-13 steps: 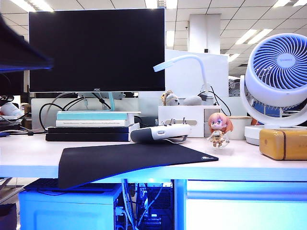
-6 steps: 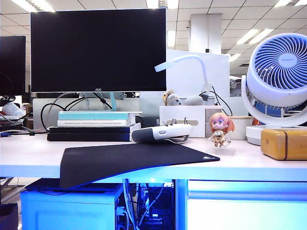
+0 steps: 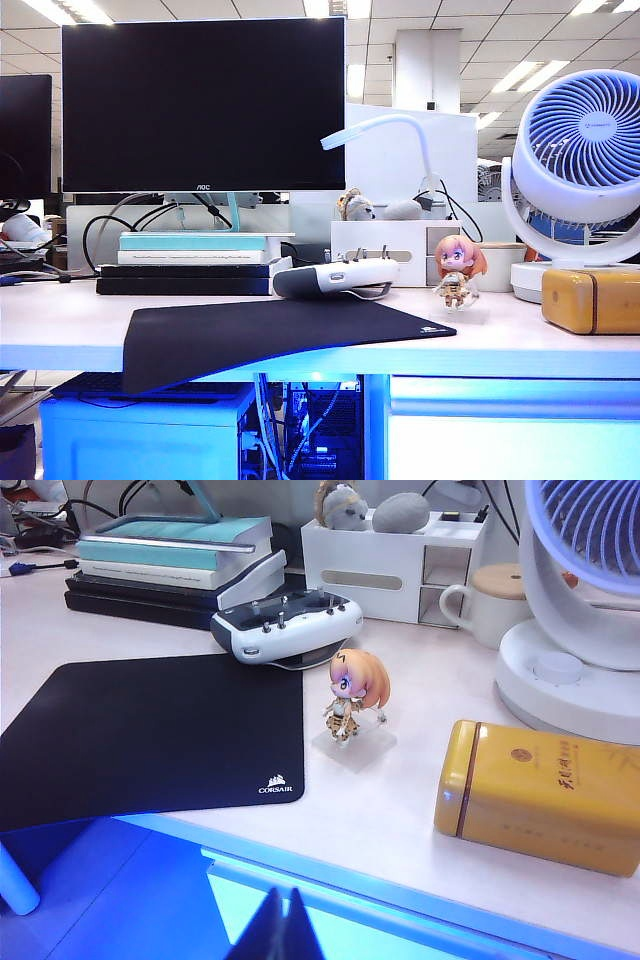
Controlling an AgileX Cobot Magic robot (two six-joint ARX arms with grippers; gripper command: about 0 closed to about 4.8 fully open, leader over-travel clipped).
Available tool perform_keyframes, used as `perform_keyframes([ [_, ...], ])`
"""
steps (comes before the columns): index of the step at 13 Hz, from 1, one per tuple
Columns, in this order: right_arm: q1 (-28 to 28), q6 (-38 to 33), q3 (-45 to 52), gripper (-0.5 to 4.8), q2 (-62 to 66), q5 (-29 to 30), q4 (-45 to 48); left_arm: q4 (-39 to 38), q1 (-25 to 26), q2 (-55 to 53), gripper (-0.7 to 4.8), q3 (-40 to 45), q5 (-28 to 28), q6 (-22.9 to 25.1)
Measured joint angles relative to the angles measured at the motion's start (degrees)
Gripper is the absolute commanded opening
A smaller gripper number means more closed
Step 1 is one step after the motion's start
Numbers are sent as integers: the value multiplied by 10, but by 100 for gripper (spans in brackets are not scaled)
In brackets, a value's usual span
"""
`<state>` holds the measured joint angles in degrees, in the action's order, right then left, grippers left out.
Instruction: Open the drawer, place the cleaning sponge inside, then close the drawer.
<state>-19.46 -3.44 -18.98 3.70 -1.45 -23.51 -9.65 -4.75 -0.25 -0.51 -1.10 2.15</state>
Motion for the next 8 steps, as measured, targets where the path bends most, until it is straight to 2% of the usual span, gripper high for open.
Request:
perform_keyframes([
  [1,0,0,0,-5,0,0,0,0,0,0,31,0,-1,19],
  [7,0,0,0,-5,0,0,0,0,0,0,31,0,-1,9],
  [8,9,23,24,-5,-1,-25,47,0,0,0,31,0,-1,9],
])
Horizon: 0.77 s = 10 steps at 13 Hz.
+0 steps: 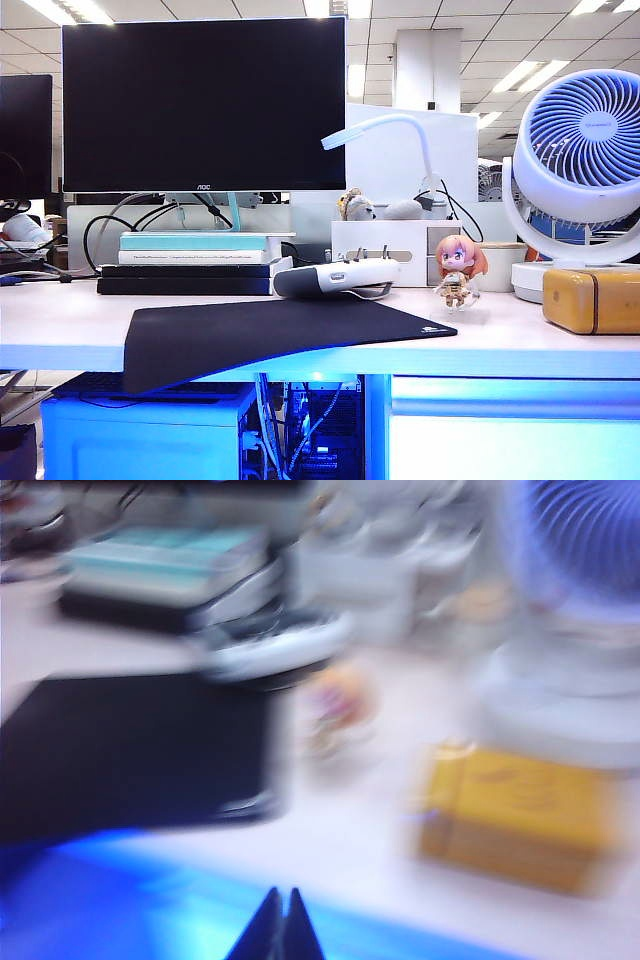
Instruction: Open the drawer, place the cleaning sponge inside, then close the drawer.
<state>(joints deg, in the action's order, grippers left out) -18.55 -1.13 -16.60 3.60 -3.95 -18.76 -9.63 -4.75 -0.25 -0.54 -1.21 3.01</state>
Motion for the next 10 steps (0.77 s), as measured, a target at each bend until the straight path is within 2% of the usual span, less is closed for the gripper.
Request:
perform_keyframes([
  [1,53,8,55,-5,0,-81,68,0,0,0,31,0,0,0],
  [2,108,10,95,-5,0,-74,117,0,0,0,31,0,0,0],
  [4,169,10,136,-5,-2,6,144,0,0,0,31,0,0,0],
  [7,166,-19,161,-5,-26,11,87,0,0,0,31,0,0,0],
  [10,167,-21,161,-5,-35,3,90,0,0,0,31,0,0,0],
])
